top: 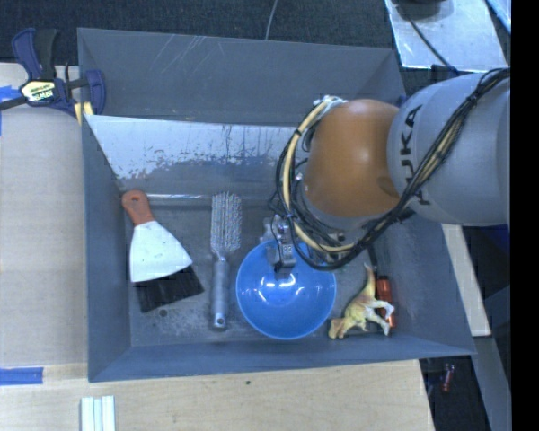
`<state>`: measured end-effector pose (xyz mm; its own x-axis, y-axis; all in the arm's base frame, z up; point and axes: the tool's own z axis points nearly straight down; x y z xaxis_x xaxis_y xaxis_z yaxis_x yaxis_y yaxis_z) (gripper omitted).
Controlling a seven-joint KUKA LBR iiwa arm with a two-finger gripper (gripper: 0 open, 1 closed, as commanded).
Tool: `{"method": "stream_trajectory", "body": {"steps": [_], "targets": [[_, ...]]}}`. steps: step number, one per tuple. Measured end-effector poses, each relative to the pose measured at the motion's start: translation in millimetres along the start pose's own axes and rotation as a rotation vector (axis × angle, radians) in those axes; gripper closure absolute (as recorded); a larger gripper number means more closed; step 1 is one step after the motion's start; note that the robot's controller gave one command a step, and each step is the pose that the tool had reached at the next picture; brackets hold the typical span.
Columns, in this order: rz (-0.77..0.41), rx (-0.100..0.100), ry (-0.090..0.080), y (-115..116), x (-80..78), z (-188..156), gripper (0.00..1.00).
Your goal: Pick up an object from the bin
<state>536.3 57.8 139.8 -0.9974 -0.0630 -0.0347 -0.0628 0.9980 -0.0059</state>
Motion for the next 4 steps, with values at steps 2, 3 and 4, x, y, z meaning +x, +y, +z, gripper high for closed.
{"method": "stream_trajectory", "body": {"steps": [2,3,4], "targets": [[-0.030,-0.001,-0.020,14,-48.5,0,1.00],[-0.045,0.003,-0.023,30,-50.5,37,1.00],[-0.051,0.004,-0.020,37,-64.9,44,1.00]]}}
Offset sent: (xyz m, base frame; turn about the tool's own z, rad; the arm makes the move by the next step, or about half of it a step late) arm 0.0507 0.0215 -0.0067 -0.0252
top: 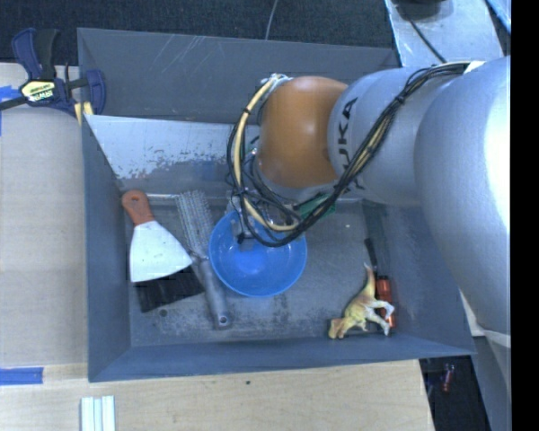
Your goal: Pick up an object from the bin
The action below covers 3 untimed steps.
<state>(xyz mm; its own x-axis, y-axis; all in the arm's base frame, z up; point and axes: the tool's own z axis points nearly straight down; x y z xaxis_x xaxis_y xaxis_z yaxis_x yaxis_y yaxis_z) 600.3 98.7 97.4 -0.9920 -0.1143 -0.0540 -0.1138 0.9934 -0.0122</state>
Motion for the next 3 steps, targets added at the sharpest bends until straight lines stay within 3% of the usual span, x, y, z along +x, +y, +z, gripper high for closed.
{"method": "stream_trajectory", "body": {"steps": [1,2,3], "targets": [[0.027,-0.001,-0.016,-4,2.3,16,1.00],[-0.096,0.006,-0.010,25,-6.3,20,1.00],[-0.048,0.004,-0.014,30,-19.5,24,1.00]]}}
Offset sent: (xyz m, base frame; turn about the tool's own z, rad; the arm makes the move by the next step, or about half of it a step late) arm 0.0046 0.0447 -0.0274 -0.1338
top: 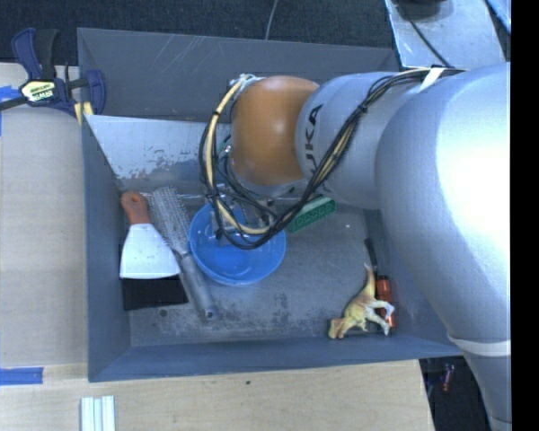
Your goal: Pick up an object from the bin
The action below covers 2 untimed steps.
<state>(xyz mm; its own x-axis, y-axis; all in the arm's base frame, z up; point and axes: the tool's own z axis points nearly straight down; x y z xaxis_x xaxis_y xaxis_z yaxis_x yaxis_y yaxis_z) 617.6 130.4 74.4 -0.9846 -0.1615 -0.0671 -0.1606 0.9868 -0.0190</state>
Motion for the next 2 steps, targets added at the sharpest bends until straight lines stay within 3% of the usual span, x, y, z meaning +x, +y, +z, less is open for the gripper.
{"method": "stream_trajectory", "body": {"steps": [1,2], "targets": [[0.012,0.001,0.011,-4,0.9,-15,1.00],[-0.245,-0.001,0.002,-7,25.9,-51,1.00]]}}
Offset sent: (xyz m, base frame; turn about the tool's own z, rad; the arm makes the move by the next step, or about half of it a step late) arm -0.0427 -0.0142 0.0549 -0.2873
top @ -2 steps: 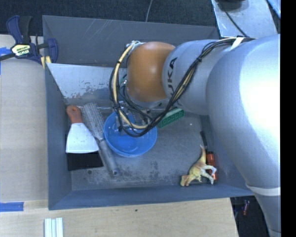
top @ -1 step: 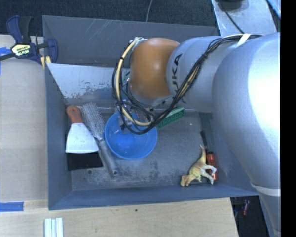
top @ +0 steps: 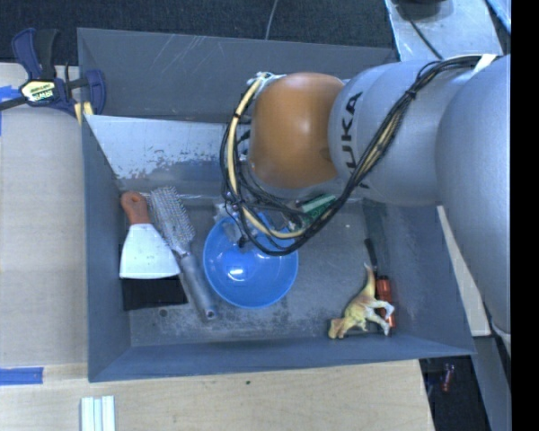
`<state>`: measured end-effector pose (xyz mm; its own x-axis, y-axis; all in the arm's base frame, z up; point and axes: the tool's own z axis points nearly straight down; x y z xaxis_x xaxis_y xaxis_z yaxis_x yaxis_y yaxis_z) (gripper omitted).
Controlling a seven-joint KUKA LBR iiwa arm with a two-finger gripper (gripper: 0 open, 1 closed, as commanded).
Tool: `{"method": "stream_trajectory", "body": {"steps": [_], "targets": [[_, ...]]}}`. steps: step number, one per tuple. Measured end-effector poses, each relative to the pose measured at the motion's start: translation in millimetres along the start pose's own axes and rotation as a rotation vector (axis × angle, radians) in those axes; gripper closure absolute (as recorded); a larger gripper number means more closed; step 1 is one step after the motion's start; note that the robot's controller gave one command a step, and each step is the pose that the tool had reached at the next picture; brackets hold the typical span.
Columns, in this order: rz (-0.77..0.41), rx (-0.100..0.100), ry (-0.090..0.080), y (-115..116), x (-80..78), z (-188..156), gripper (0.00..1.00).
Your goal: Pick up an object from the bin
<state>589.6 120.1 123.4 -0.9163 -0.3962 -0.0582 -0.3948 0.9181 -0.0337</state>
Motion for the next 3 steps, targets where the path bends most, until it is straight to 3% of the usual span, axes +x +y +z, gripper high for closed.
{"method": "stream_trajectory", "body": {"steps": [1,2,3], "targets": [[0.108,0.001,-0.004,14,-10.4,31,1.00],[0.142,0.001,0.004,11,6.5,-15,1.00],[0.138,0.004,0.002,26,14.3,-53,1.00]]}}
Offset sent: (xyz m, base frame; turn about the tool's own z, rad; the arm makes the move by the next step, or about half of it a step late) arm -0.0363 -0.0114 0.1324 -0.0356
